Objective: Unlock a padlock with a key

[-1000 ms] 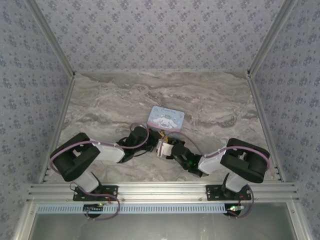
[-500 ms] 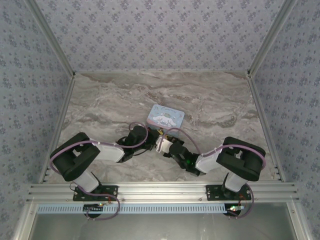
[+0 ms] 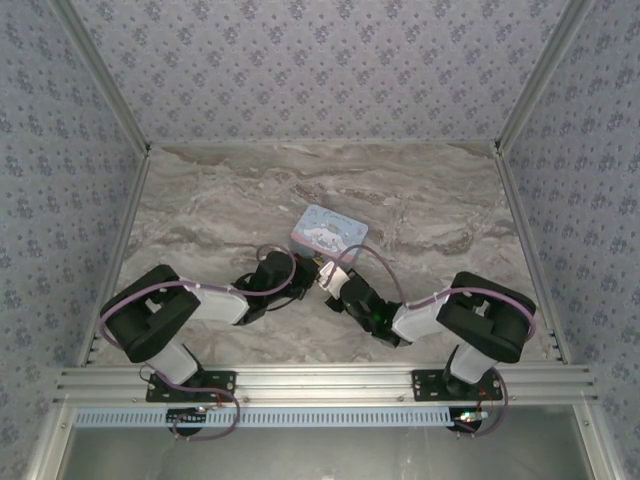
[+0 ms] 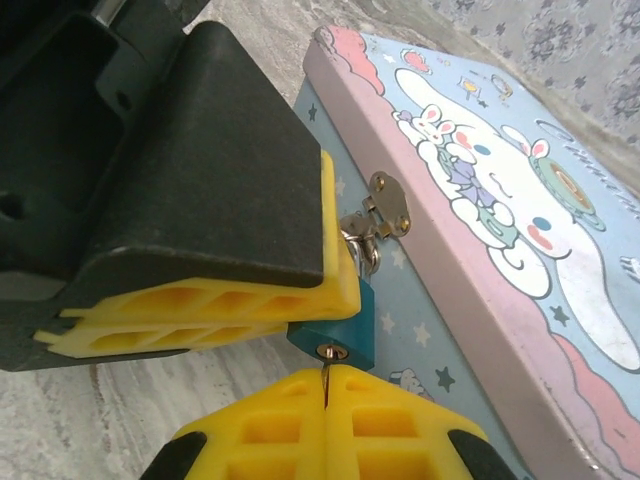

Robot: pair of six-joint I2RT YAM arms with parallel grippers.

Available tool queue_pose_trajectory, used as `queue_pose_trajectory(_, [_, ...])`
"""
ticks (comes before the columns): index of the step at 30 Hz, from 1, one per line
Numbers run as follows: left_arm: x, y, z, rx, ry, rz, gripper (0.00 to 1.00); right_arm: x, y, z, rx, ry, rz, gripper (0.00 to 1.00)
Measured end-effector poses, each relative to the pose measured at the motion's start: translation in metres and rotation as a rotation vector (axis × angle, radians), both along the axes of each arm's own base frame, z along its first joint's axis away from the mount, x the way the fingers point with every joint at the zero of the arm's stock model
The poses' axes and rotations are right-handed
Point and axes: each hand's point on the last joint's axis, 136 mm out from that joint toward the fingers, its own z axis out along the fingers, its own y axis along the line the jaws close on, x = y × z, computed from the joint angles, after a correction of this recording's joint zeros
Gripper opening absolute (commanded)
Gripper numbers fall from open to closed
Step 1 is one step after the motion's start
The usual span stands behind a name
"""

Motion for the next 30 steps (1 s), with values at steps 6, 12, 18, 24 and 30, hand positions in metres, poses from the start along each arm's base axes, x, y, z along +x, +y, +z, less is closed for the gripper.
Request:
queue_pose_trajectory(6, [-0.001,0.001,-0.002,0.009,0.006,-0.002,0.12,-0.001,0.001,-0.002,0.026,0.029,-0.002,0.00])
queue_pose_trajectory(12, [-0.005,-0.003,-0.001,0.010,0.003,-0.035,0.45,-0.002,-0.001,-0.007,0.036,0.062,-0.010,0.00])
queue_pose_trajectory(18, [-0.006,0.007,0.011,0.033,-0.007,-0.036,0.57,-0.002,-0.002,-0.009,0.037,0.072,-0.017,0.00])
queue_pose_trajectory(24, [-0.002,0.039,0.042,0.077,-0.065,0.006,0.73,0.000,-0.002,-0.010,0.072,0.104,-0.016,0.00])
queue_pose_trajectory(30, [0.011,0.099,0.058,0.191,-0.113,0.080,0.86,0.000,0.002,-0.007,0.175,0.187,-0.005,0.00])
